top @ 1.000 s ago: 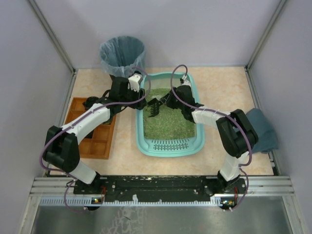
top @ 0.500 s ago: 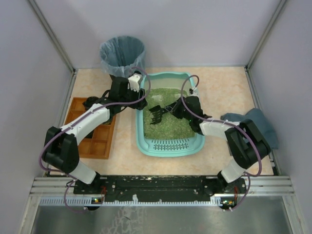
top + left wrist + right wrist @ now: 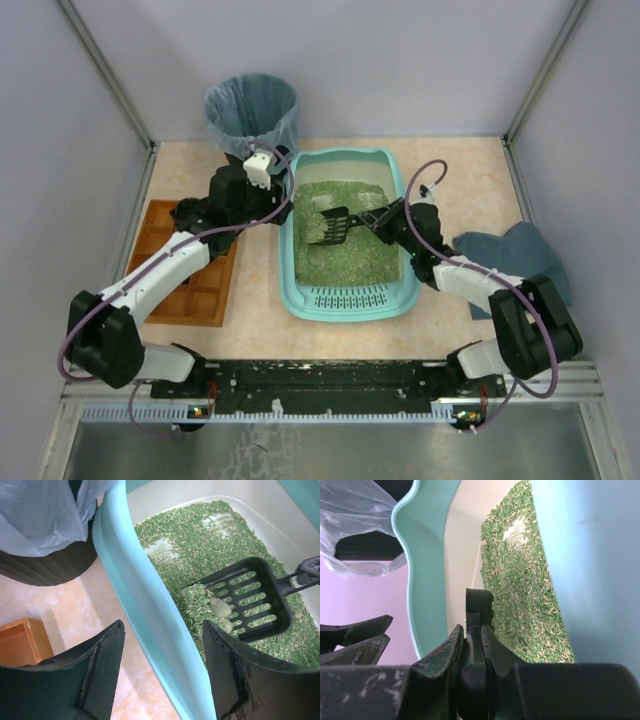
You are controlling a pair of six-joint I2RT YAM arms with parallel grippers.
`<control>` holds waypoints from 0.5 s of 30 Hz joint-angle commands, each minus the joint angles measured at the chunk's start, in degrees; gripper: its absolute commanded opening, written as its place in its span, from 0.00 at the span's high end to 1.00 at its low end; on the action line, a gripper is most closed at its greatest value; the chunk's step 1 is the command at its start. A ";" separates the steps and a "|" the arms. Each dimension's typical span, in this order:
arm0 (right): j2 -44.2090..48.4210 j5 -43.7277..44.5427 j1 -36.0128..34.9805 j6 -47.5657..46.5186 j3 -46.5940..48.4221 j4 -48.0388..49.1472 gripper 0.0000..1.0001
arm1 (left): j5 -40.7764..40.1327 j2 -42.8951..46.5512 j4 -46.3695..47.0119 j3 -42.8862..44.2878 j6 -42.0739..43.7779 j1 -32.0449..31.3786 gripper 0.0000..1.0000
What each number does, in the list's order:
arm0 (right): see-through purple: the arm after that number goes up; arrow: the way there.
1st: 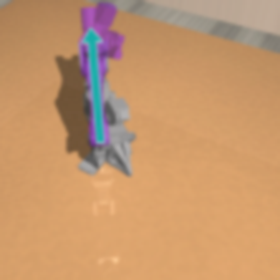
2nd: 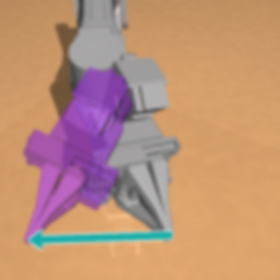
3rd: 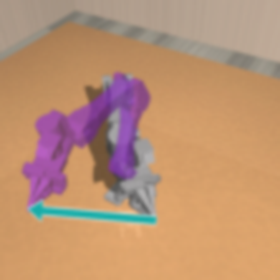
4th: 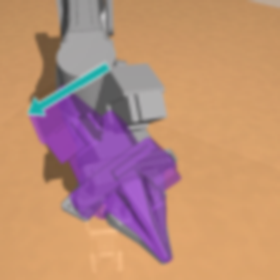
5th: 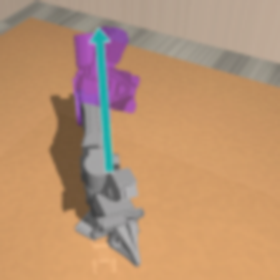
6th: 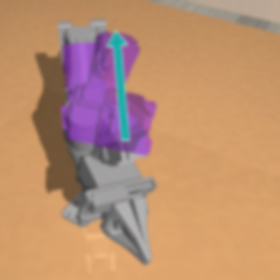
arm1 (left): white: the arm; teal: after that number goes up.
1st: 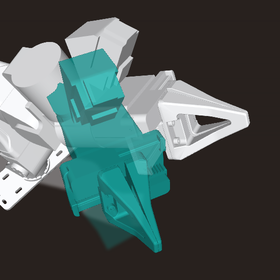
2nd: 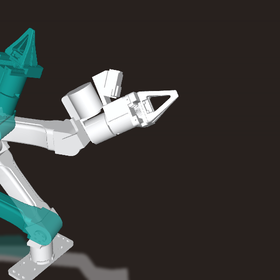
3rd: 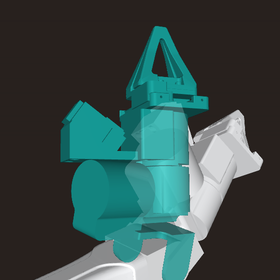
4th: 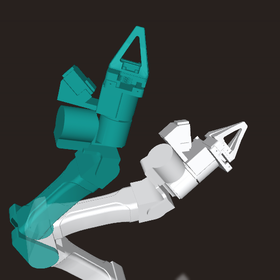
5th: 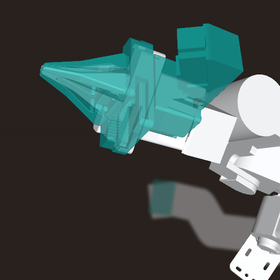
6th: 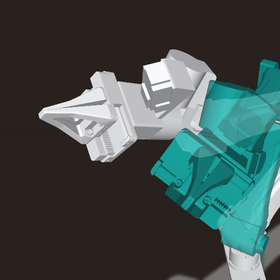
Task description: Clean the litter box
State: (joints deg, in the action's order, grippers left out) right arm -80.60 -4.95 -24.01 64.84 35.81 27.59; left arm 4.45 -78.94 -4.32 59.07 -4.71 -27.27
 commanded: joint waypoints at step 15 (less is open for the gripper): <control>14.97 -12.59 15.16 9.63 -7.97 10.70 1.00 | -4.45 5.11 5.83 -3.26 -0.78 -0.06 0.28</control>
State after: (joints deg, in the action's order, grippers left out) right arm -68.55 -16.64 -12.23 71.66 28.56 33.89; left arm 0.34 -74.35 -0.05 55.72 -5.13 -27.27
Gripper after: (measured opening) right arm 0.165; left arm 0.722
